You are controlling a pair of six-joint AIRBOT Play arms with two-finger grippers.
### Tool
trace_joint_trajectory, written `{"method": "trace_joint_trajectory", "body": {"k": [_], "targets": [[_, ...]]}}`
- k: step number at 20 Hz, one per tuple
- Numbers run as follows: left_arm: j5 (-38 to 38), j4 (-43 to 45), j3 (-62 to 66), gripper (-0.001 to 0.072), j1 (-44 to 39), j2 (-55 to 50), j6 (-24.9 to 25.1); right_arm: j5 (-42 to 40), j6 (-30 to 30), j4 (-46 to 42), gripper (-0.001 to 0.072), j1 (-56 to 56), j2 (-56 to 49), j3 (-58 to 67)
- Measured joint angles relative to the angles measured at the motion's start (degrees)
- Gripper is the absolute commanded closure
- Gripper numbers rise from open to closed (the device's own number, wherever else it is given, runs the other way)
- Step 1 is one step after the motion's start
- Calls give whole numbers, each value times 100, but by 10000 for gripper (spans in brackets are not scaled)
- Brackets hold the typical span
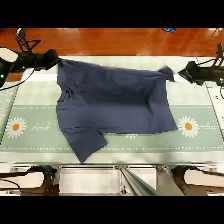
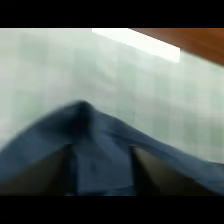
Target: Fold the shirts.
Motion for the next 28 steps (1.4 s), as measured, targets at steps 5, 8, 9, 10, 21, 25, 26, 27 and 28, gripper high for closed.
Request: {"method": "trace_joint_trajectory", "body": {"k": [5, 8, 9, 10, 21, 25, 26, 27, 28], "targets": [[-1095, 175, 688, 200, 597, -350, -48, 636, -20, 264, 299, -249, -719, 1084], [-2146, 367, 769, 200, 1368, -155, -76, 1582, 168, -520, 304, -699, -479, 1281], [-2365, 431, 619, 200, 1602, -15, -76, 1834, 295, -979, 304, -817, -345, 1180], [-2566, 511, 330, 199, 1832, 192, -74, 2039, 435, -1434, 304, -922, -149, 929], [-2824, 20, -4319, 200, 3362, 1952, 769, 1167, -275, -678, 304, -1283, 2632, -3296], [-2870, -125, -4666, 200, 2806, 1814, 787, 1139, -393, -529, 304, -1294, 2955, -3521], [-2841, -144, -4704, 200, 2590, 1757, 782, 1132, -409, -507, 304, -1294, 2994, -3547], [-2785, -177, -4725, 200, 2400, 1707, 723, 1139, -409, -501, 304, -1294, 3016, -3563], [-2712, -229, -4745, 201, 2199, 1655, 675, 1137, -407, -483, 304, -1294, 3036, -3574]]}}
